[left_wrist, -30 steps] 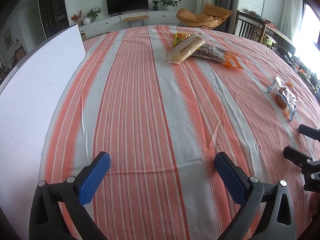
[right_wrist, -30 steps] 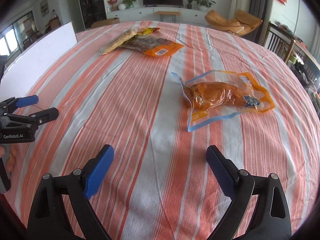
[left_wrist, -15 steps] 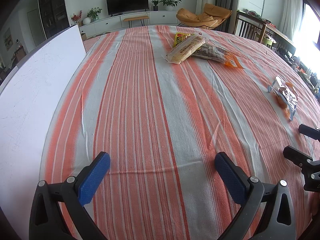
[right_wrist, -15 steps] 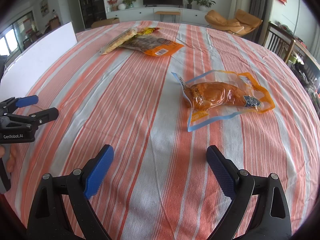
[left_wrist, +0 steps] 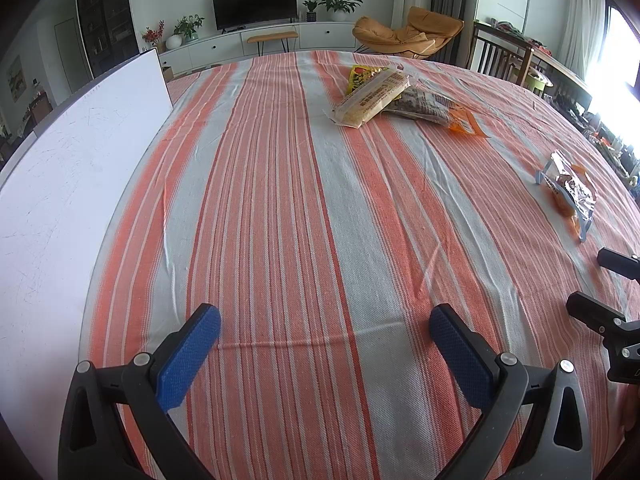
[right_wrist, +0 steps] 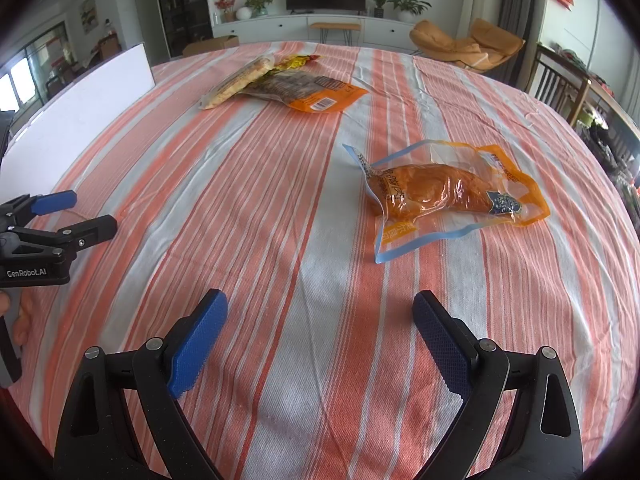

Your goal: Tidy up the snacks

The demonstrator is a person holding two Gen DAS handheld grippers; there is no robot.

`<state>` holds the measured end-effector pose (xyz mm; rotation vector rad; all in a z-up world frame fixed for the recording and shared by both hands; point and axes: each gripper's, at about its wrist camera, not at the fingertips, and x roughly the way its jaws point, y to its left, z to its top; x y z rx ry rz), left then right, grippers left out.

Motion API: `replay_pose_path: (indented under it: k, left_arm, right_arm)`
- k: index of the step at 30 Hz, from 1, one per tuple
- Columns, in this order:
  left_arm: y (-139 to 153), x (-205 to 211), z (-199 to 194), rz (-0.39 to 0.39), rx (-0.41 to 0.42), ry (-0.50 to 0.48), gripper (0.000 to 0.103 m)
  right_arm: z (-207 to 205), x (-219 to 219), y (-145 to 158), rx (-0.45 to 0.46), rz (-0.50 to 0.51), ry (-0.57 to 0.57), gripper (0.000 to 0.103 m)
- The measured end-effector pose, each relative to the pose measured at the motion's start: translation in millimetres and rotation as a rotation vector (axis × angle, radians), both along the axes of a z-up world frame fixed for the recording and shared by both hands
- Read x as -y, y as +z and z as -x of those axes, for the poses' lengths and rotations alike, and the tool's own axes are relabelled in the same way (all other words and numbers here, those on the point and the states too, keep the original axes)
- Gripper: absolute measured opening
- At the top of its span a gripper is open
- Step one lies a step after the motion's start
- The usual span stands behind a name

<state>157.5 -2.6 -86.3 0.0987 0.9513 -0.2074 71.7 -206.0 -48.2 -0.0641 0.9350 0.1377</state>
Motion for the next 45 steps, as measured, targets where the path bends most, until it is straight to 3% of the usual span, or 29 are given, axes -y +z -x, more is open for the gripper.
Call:
replay_pose_path:
  k: [35, 38, 40, 42, 45]
  left_arm:
    - [0.2, -0.3, 0.9, 0.002, 0.0, -0.001, 0.103]
    - [2.4, 0.0, -1.5, -0.004, -0.031, -0.036, 0.103]
    - [5.8, -0.3, -10.7, 0.022, -0.08, -0.063, 0.103]
    - [13.7, -1.5, -26.3, 0.108, -0.118, -0.09, 0.103]
    - [30.0, 6.6, -55.7, 0.163, -0.129, -0.116, 0.103]
  right_arm:
    - [0.2, 0.1, 0.0, 0.0, 0.0, 0.0, 0.096]
    - [0.1, 0.0, 0.0, 0.0, 0.0, 0.0, 0.096]
    - [0.1, 0.0, 0.0, 0.0, 0.0, 0.0, 0.096]
    - [-0.1, -0.1, -0.1, 0.0, 0.0, -0.001, 0.096]
    - [0.0, -0.1, 0.0, 0.0, 0.0, -0.001, 0.096]
